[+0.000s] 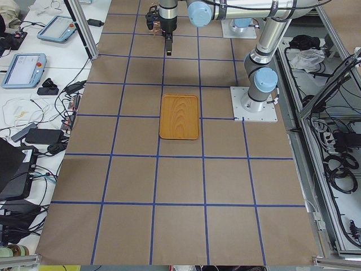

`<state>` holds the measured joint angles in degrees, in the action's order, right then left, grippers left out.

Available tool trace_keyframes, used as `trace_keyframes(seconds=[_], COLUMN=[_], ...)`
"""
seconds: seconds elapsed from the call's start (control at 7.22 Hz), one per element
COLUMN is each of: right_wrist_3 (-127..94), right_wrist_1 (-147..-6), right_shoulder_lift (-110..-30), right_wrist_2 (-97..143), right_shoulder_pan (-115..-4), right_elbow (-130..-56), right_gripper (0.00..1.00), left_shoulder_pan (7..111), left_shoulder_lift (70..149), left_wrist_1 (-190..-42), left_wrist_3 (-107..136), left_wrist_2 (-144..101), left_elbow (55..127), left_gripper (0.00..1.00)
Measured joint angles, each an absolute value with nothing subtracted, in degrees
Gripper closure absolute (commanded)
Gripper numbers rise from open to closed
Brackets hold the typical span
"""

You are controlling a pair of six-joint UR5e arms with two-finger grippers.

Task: Take wine from basket and place on tray
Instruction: 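Close the right gripper on the bottle neck, then pull the bottle out of the rack and carry it toward the tray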

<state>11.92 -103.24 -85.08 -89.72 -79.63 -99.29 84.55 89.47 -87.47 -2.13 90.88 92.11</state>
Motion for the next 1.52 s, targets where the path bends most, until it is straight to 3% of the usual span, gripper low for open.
trace_keyframes(seconds=[0.42, 0.97, 1.25, 1.52], right_wrist_3=[12.33, 10.70, 4.36, -8.23], right_wrist_1=[-101.89, -77.07, -69.82, -71.94], right_shoulder_lift=[-85.51, -91.36, -95.67, -95.94], right_wrist_2=[-89.70, -90.03, -88.35, -86.32], right_shoulder_pan=[-79.71, -80.14, -83.48, -92.71], right_elbow=[-96.14, -78.04, -77.63, -80.01], right_gripper=[0.84, 0.85, 0.85, 0.85], left_shoulder_pan=[84.55, 84.55, 84.55, 84.50], left_shoulder_lift=[89.47, 89.47, 89.42, 89.39], left_wrist_1=[-87.51, -87.52, -87.46, -87.39], left_wrist_3=[-2.19, -2.19, -2.20, -2.20], left_wrist_2=[90.96, 90.97, 91.00, 90.99], left_elbow=[92.16, 92.20, 92.15, 92.12], left_gripper=[0.00, 0.00, 0.00, 0.00])
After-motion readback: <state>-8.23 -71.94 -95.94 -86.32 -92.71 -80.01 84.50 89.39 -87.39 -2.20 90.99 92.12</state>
